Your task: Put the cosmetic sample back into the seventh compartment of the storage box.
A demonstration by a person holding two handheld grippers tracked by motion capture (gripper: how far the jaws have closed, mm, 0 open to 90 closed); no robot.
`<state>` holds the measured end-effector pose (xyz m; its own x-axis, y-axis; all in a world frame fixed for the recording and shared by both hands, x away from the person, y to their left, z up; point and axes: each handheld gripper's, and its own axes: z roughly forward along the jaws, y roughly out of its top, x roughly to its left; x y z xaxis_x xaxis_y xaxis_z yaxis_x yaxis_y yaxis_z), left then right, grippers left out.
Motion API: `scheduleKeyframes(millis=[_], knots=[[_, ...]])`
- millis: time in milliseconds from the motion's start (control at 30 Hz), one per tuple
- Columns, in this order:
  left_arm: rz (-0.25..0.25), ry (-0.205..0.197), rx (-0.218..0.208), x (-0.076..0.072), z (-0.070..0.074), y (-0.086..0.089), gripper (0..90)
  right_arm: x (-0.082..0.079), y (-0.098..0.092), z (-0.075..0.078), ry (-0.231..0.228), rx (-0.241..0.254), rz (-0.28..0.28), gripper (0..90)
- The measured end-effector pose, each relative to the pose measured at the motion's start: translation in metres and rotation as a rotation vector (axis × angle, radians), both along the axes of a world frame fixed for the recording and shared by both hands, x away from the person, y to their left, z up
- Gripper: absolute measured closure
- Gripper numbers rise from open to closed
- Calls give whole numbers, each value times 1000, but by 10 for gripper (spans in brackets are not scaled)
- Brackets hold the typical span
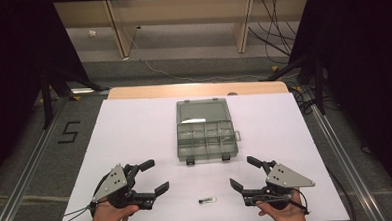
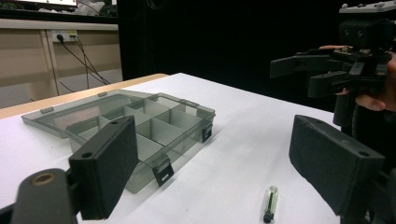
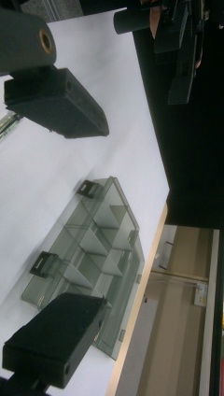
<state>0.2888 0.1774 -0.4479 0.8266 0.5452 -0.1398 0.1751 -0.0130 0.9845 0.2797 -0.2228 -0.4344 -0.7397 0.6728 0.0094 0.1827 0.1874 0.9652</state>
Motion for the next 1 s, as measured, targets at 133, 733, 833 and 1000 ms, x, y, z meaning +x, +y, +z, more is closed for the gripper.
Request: scheduleKeyframes(millis=[133,733,833,1000], knots=[[-12,14,-4,1,1,-1,153,0,0,-1,-1,4,0,155],[-110,22,241,10,28,-33,156,2,1,-2,-9,15,-1,155],[-142,33,305,14,32,-47,157,1,0,-2,-4,18,-3,155],[-197,58,406,19,34,-68,161,2,-1,-2,-27,6,-13,155]])
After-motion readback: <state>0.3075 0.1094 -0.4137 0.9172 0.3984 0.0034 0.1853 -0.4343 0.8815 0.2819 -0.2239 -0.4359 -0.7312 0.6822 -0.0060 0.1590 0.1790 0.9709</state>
